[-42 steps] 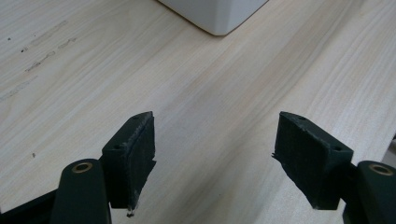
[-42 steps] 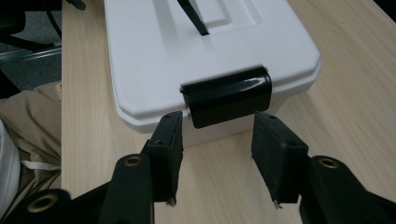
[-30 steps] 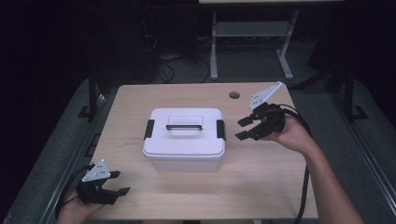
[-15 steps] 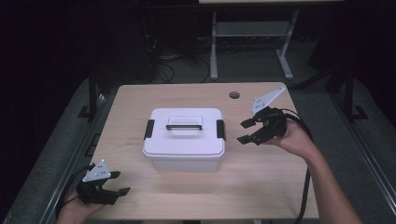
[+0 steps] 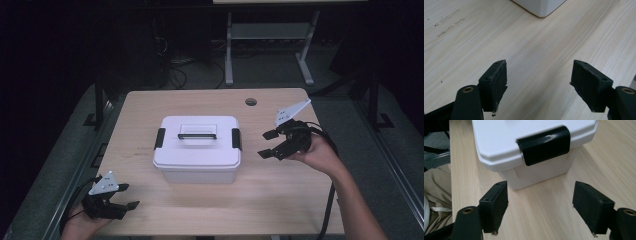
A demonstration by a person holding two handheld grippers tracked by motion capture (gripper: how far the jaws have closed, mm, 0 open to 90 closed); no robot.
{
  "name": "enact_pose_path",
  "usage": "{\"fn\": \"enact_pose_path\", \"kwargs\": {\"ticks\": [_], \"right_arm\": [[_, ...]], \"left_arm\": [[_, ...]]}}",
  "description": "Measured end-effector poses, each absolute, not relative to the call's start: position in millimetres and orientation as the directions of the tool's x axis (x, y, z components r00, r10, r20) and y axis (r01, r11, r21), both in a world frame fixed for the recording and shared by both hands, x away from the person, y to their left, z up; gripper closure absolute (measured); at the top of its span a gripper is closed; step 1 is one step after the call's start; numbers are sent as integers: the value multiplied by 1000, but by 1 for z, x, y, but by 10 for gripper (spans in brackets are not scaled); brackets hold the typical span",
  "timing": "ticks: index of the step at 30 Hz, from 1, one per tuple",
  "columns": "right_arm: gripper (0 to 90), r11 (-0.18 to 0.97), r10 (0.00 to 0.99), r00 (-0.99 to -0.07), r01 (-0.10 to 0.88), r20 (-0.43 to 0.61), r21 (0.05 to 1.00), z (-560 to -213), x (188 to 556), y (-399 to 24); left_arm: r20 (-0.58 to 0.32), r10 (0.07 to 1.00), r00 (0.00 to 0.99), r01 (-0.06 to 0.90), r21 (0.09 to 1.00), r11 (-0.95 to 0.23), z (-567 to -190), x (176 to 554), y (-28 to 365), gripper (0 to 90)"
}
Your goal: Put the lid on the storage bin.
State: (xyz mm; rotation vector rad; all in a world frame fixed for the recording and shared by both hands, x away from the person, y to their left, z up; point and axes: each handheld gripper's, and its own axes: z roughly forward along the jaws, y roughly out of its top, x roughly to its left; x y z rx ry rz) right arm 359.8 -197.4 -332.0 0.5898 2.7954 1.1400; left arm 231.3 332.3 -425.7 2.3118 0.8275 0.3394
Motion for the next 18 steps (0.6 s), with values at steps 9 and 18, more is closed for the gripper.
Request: {"fn": "enact_pose_path", "kwargs": {"ticks": [9,18], "right_arm": [[264,647,391,-915,349,98,678,-342,356,-202],[257,636,403,-909,359,103,683,-350,352,-210]], "left_arm": [[22,642,766,475,653,-590,-426,231,333,287],[19,644,765,478,653,-588,-427,231,333,287]]}}
